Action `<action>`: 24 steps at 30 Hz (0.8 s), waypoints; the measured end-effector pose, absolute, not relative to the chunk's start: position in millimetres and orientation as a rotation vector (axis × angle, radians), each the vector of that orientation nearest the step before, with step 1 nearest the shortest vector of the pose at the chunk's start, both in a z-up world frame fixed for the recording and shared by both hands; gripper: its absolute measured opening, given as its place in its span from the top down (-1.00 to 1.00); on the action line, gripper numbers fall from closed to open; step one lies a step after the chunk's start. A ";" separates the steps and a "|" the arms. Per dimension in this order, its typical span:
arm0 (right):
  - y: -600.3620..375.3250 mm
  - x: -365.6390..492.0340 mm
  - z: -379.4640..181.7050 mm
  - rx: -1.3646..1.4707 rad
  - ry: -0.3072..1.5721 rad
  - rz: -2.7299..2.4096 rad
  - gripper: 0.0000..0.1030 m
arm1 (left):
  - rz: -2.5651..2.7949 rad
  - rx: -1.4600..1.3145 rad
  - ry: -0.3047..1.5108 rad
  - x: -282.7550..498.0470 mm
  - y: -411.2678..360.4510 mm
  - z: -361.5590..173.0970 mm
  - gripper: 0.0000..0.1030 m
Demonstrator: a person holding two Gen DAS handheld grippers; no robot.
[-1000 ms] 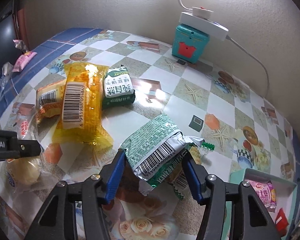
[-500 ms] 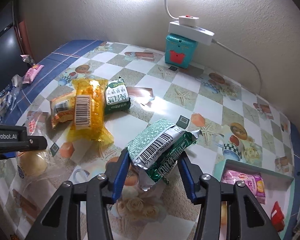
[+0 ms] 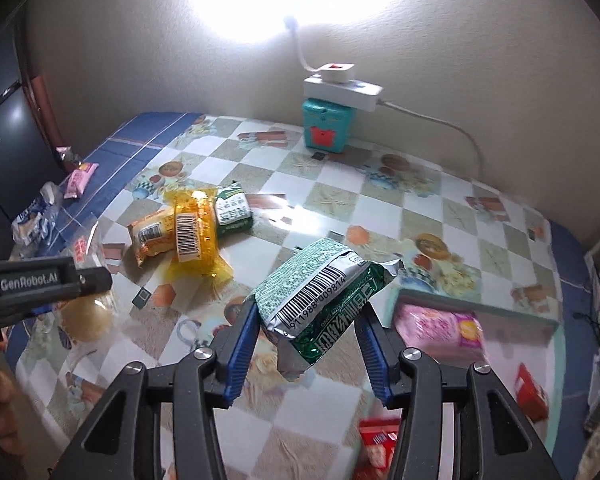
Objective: Organize snacks
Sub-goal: 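Carry the green pack with the right gripper while the left carries the bun over the tray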
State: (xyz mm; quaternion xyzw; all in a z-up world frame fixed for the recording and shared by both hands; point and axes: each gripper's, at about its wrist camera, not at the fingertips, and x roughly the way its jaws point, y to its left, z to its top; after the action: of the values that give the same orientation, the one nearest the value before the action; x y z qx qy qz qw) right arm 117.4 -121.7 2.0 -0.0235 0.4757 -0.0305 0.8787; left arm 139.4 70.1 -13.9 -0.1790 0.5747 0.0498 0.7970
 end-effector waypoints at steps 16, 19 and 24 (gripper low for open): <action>-218.1 39.2 25.4 0.150 1.005 -0.305 -0.01 | -0.006 -0.315 1.175 125.1 18.2 14.4 -0.09; -245.4 27.6 29.3 0.185 1.001 -0.373 -0.01 | -0.030 -0.287 1.171 121.8 -0.4 17.8 -0.09; -280.3 11.7 35.2 0.239 0.988 -0.442 -0.01 | -0.097 -0.241 1.171 115.0 -37.2 22.6 -0.09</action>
State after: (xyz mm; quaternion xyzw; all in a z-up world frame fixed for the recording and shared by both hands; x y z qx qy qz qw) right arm 11.7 -280.3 35.2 0.1135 0.4690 -0.2101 0.8503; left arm 115.0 -37.2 22.6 -0.1134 0.5509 -0.0457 0.8255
